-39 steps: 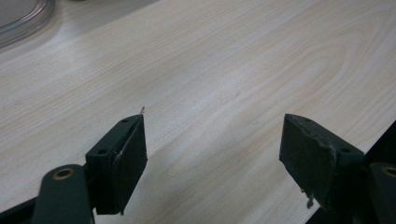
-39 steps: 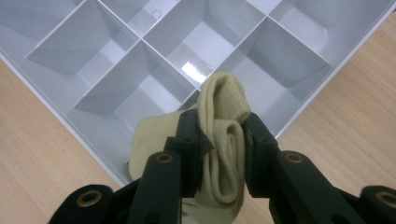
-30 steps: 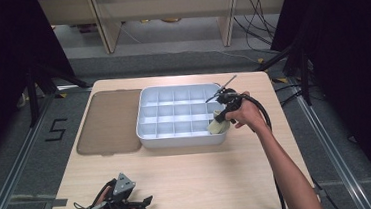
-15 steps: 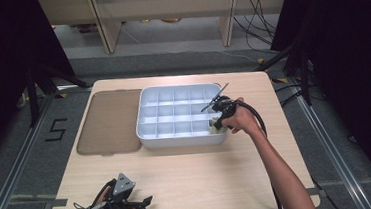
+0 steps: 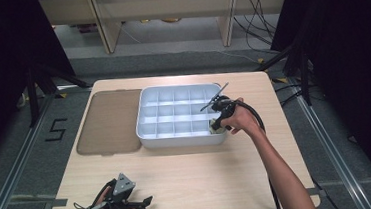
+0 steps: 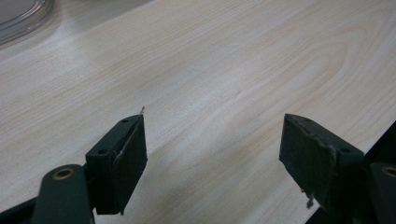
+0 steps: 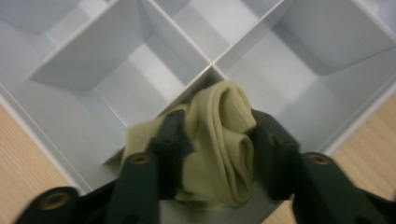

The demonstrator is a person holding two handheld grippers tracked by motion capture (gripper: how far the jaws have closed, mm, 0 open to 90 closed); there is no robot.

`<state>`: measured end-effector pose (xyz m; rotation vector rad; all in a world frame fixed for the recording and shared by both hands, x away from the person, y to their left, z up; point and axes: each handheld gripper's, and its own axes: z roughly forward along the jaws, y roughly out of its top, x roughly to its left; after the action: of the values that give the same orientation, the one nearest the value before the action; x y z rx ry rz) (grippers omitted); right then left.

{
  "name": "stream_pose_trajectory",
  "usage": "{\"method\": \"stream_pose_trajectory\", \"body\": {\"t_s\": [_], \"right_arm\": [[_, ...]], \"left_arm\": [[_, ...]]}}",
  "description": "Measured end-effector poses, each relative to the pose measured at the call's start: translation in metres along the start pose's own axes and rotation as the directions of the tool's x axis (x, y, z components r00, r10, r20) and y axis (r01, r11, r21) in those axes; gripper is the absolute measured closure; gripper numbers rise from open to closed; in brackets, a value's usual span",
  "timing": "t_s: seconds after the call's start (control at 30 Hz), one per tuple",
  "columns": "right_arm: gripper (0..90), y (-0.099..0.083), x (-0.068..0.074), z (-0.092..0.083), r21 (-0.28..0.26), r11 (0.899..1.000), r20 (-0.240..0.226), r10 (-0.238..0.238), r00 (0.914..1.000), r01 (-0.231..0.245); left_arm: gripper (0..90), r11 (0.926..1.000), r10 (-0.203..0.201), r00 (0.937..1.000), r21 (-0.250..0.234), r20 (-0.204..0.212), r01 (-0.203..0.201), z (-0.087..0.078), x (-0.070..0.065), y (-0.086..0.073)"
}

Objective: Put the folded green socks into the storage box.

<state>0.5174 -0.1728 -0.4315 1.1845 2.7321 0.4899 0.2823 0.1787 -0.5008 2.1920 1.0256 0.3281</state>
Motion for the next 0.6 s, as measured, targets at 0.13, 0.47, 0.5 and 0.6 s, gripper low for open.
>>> {"method": "stream_pose_trajectory", "body": {"t_s": [0.13, 0.47, 0.5, 0.6], "right_arm": [[59.2, 0.001, -0.005, -0.018, -0.094, 0.996, -0.025, 0.002, 0.9997, -0.004], [81.1, 0.003, -0.004, -0.021, -0.086, 0.996, 0.011, -0.033, 0.9994, 0.033], [82.0, 0.003, -0.005, -0.018, -0.074, 0.997, 0.020, -0.037, 0.9991, 0.039], [84.0, 0.002, 0.000, -0.009, -0.022, 1.000, 0.030, -0.020, 0.9993, 0.021]], "left_arm": [[22.5, 1.0000, 0.009, 1.0000, 0.002, -0.002, -0.009, 0.000, 0.000, 0.000], [22.5, 1.0000, -0.005, 1.0000, -0.001, 0.006, 0.005, 0.001, -0.002, 0.000], [22.5, 0.9999, -0.010, 0.9999, -0.002, 0.005, 0.010, 0.001, -0.002, 0.000], [22.6, 0.9999, -0.014, 0.9999, -0.005, 0.009, 0.014, 0.001, -0.002, -0.001]]}}
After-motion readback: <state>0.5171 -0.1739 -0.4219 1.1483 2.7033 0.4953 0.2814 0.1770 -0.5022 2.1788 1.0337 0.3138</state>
